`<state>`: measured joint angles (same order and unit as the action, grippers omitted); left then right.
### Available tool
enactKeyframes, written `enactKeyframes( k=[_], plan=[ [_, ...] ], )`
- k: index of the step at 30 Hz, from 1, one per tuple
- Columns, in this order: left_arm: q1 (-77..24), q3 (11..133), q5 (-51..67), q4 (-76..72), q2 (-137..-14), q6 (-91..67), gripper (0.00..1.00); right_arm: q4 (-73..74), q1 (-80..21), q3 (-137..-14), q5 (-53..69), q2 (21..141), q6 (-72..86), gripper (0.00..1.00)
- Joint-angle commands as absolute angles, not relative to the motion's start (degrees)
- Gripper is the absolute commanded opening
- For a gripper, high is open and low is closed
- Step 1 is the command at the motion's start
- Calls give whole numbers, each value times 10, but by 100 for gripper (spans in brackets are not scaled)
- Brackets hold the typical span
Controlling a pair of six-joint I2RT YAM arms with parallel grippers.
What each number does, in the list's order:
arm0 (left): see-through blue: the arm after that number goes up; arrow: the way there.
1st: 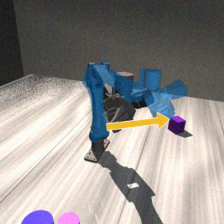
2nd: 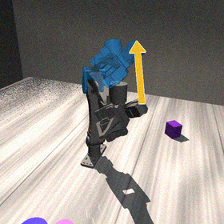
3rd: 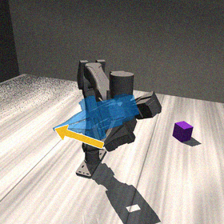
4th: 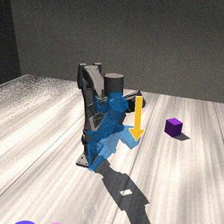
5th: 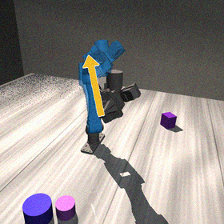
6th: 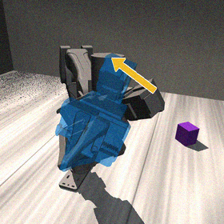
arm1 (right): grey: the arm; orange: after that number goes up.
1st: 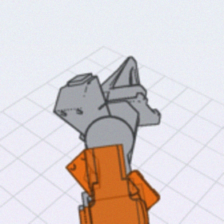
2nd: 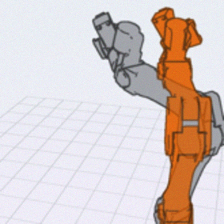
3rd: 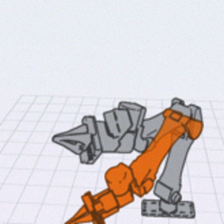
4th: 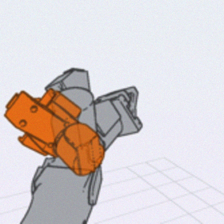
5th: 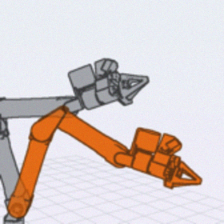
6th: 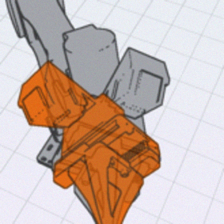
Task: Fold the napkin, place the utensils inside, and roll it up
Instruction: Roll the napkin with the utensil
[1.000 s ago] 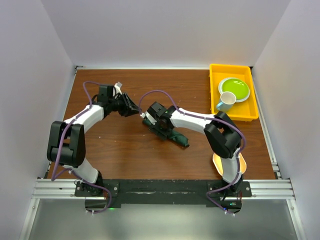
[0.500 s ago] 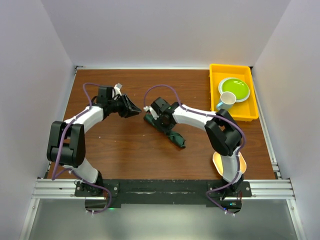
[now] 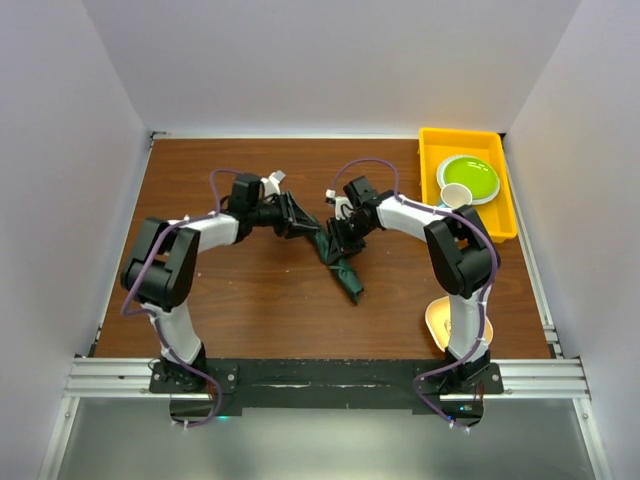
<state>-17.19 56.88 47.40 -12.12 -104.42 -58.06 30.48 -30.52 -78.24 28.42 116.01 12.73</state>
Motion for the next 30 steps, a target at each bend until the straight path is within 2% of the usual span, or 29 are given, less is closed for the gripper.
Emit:
enactKeyframes(
  k=[1, 7, 13, 25, 27, 30],
  plan=[
    [-199, 574, 501, -253, -1084, -650, 33, 252, -307, -744, 330, 1166, 197, 23],
    [-198, 582, 500, -303, -1139, -663, 21, 237, -306, -723, 282, 1158, 228, 23],
    [-182, 575, 493, -348, -1170, -683, 14, 235, -306, -715, 249, 1140, 238, 23],
    [-145, 497, 479, -452, -1088, -724, 13, 236, -305, -720, 249, 1146, 243, 23],
    [-152, 513, 486, -423, -1094, -713, 12, 239, -306, -726, 250, 1148, 238, 23],
    [-169, 516, 489, -458, -1121, -740, 11, 239, -306, -731, 260, 1152, 237, 24]
  ],
)
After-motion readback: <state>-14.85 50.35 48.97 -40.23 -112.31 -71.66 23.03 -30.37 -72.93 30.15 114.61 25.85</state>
